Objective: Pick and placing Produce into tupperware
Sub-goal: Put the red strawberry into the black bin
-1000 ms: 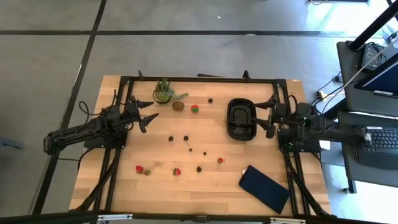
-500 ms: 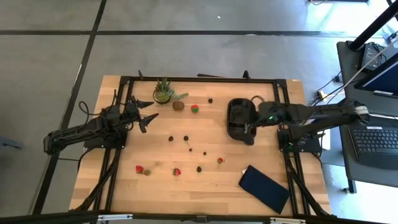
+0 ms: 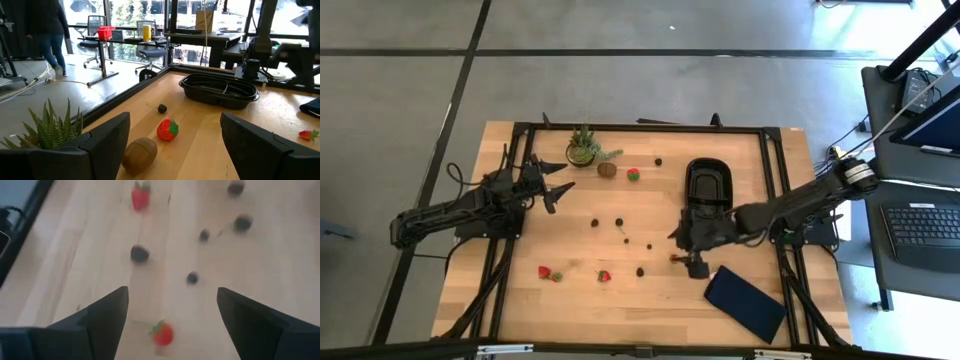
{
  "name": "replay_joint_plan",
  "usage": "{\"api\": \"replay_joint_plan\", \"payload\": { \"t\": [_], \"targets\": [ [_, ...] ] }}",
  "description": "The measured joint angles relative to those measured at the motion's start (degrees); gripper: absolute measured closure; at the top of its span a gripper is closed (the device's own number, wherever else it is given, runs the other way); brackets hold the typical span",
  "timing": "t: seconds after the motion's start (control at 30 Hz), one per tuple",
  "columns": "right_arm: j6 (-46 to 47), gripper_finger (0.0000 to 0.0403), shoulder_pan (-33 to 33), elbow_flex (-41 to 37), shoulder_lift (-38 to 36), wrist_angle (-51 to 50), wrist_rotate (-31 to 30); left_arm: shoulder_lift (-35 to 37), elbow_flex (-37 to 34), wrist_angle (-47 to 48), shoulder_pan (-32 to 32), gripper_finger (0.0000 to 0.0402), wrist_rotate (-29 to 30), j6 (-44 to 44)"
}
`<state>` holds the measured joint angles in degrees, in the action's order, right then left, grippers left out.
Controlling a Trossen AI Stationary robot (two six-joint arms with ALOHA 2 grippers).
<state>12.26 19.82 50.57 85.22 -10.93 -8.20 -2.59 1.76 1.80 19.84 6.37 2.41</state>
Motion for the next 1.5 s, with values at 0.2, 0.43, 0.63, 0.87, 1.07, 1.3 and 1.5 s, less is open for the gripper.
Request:
{"api": "replay_joint_plan", "payload": {
  "t": [0.2, 0.43, 0.63, 0.87, 1.07, 1.3, 1.5],
  "targets": [
    [5.1, 0.0097, 1.6, 0.0, 5.9, 0.0, -1.2, 0.0, 0.0, 0.0, 0.0, 0.0099, 0.0, 0.0],
    [5.5, 0.0097, 1.8, 0.0, 11.8, 0.5, -2.8, 0.0, 0.0, 0.0, 0.0, 0.0099, 0.0, 0.0],
    [5.6, 0.0097, 1.8, 0.0, 14.1, 0.4, -2.8, 0.0, 0.0, 0.0, 0.0, 0.0099, 0.0, 0.0],
    [5.5, 0.0097, 1.8, 0.0, 14.2, 0.4, -2.8, 0.0, 0.0, 0.0, 0.0, 0.0099, 0.0, 0.0],
    [5.1, 0.0097, 1.8, -0.3, 14.2, 0.5, -2.8, 0.0, 0.0, 0.0, 0.0, 0.0099, 0.0, 0.0],
    [1.6, 0.0097, 1.8, -0.2, 14.2, 0.4, -2.9, 0.0, 0.0, 0.0, 0.0, 0.0099, 0.0, 0.0],
    [0.8, 0.0097, 1.8, -0.3, 14.2, 0.4, -2.9, 0.0, 0.0, 0.0, 0.0, 0.0099, 0.0, 0.0]
  ]
}}
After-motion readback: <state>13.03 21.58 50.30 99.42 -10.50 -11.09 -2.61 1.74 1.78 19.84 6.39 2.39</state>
